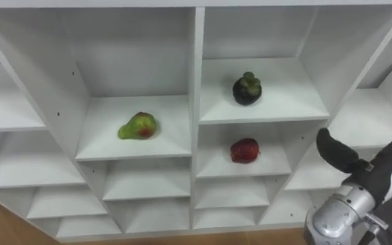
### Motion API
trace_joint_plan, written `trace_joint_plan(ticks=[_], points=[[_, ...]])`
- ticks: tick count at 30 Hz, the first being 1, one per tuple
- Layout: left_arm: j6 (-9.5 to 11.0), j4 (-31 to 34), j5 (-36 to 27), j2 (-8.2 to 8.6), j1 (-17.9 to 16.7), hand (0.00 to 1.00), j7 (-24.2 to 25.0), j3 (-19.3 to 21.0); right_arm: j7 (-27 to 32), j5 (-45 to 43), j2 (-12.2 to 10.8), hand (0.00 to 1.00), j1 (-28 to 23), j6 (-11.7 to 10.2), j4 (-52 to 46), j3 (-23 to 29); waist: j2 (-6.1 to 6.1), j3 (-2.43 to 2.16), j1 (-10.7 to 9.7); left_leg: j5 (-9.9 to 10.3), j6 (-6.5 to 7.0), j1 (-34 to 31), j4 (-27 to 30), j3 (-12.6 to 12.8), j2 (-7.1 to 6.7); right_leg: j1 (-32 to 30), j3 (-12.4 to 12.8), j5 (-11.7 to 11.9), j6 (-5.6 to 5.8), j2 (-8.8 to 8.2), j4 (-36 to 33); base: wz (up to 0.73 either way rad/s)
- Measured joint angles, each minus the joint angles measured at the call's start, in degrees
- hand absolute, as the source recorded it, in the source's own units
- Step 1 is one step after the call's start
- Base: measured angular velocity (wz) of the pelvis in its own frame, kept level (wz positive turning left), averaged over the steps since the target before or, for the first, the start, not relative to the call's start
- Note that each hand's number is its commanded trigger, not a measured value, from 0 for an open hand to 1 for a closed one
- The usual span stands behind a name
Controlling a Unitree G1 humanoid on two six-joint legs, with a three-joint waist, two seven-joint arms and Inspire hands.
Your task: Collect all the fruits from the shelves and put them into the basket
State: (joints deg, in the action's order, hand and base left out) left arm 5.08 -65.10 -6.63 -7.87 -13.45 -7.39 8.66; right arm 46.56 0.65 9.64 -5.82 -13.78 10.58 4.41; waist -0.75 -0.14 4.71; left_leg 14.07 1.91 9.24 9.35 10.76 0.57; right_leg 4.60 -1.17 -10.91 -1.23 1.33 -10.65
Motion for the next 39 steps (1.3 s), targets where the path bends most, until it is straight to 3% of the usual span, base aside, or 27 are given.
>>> trace_joint_plan(ticks=[14,25,39], points=[[0.28,0.22,-0.05,0.07,0.23,1.00,-0.95,-2.18,1.39,-8.17,1.71,0.00,0.24,-1.11,-10.13,-1.92,0.03,0.09,0.31,-0.02,-0.01,-0.45,-0.19,-0.09,0.31,-0.47,-0.23,0.28,-0.12,0.08,-0.16,0.01],[0.49,-4.15,0.05,-0.11,1.91,1.00,-0.90,-2.21,-2.65,-16.94,1.42,0.00,0.34,-1.63,-18.58,-7.77,0.20,0.34,0.61,0.00,-0.04,-0.68,-0.29,-0.08,0.55,-0.75,-0.43,0.46,-0.29,0.29,-0.14,0.00],[1.43,-5.28,-0.24,0.06,3.70,1.00,-0.84,-4.63,-6.22,-16.88,1.14,0.00,0.25,-1.63,-20.68,-10.63,0.41,0.21,0.42,-0.01,-0.06,-0.42,-0.48,0.21,0.69,-0.85,-0.11,0.65,-0.40,0.52,-0.07,-0.03]])
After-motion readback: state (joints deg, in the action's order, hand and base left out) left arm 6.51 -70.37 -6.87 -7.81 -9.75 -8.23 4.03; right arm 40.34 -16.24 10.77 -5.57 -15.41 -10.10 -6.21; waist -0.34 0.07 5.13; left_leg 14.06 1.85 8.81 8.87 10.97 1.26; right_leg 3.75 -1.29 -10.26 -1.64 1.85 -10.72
